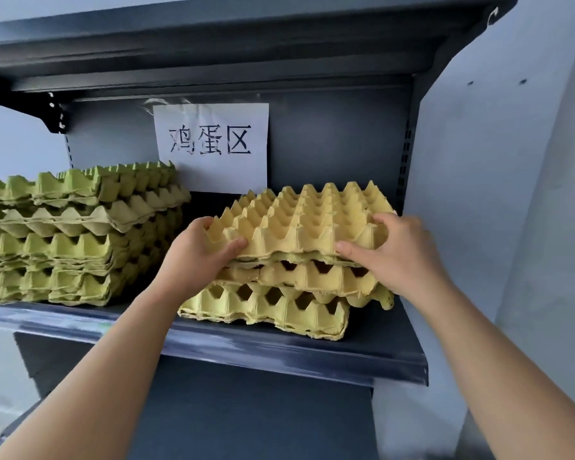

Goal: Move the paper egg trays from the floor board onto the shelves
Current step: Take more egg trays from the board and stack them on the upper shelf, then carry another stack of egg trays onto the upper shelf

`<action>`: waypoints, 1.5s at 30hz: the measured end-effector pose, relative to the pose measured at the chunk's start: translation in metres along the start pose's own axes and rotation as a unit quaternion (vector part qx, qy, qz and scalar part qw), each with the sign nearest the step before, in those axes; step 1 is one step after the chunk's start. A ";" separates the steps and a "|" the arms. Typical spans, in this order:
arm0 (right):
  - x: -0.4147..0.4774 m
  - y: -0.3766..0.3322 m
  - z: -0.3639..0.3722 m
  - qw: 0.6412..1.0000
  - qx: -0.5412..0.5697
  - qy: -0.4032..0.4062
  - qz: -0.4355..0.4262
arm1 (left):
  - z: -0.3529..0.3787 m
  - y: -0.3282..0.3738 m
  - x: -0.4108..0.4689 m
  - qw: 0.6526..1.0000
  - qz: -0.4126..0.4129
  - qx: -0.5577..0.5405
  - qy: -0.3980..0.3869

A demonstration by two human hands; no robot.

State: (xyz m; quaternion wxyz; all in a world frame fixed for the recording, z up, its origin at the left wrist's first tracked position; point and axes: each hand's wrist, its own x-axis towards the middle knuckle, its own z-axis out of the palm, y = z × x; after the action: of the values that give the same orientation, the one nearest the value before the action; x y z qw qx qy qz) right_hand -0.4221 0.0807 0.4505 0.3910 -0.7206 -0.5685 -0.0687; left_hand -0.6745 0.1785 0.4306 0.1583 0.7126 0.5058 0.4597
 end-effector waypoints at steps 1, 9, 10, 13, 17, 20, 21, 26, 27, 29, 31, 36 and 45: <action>-0.001 -0.001 0.000 1.000 -0.006 -0.005 0.005 | 0.001 -0.001 0.000 1.000 0.000 0.005 -0.008; -0.007 -0.006 -0.003 0.999 -0.035 -0.007 0.009 | 0.003 -0.012 0.001 0.997 0.035 0.064 0.005; -0.009 -0.006 -0.005 0.999 -0.043 0.003 0.002 | 0.003 -0.011 0.000 0.994 0.054 0.088 0.024; -0.017 -0.008 -0.012 0.997 -0.061 0.037 -0.034 | 0.003 0.001 -0.006 0.980 0.132 0.128 0.076; -0.037 -0.005 -0.028 0.994 -0.067 0.050 -0.074 | 0.017 0.033 -0.029 0.967 0.212 0.117 0.079; -0.059 0.010 -0.043 0.994 -0.067 0.047 -0.072 | 0.038 0.057 -0.055 0.959 0.260 0.096 0.056; -0.067 0.018 -0.049 0.994 -0.071 0.046 -0.064 | 0.046 0.065 -0.064 0.956 0.276 0.084 0.046; -0.112 0.084 -0.073 0.994 -0.099 0.051 -0.013 | 0.103 0.099 -0.117 0.938 0.344 0.025 -0.015; -0.123 0.102 -0.078 0.993 -0.106 0.044 0.002 | 0.119 0.108 -0.130 0.935 0.352 0.016 -0.032; -0.142 0.136 -0.085 0.992 -0.117 0.027 0.027 | 0.150 0.120 -0.154 0.929 0.364 0.001 -0.065; -0.162 0.175 -0.094 0.990 -0.125 0.007 0.058 | 0.187 0.131 -0.179 0.924 0.369 -0.006 -0.096; -0.205 0.276 -0.111 0.981 -0.144 -0.062 0.116 | 0.281 0.148 -0.238 0.921 0.341 0.006 -0.186; -0.255 0.433 -0.082 0.961 -0.148 -0.151 0.178 | 0.436 0.115 -0.320 0.912 0.256 0.075 -0.313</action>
State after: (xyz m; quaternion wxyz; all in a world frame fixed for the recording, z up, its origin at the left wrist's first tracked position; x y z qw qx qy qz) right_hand -0.1040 -0.1877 0.1575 0.1955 -0.8619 -0.4671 0.0277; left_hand -0.2735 -0.0449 0.1218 0.1318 0.9346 0.2637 0.1992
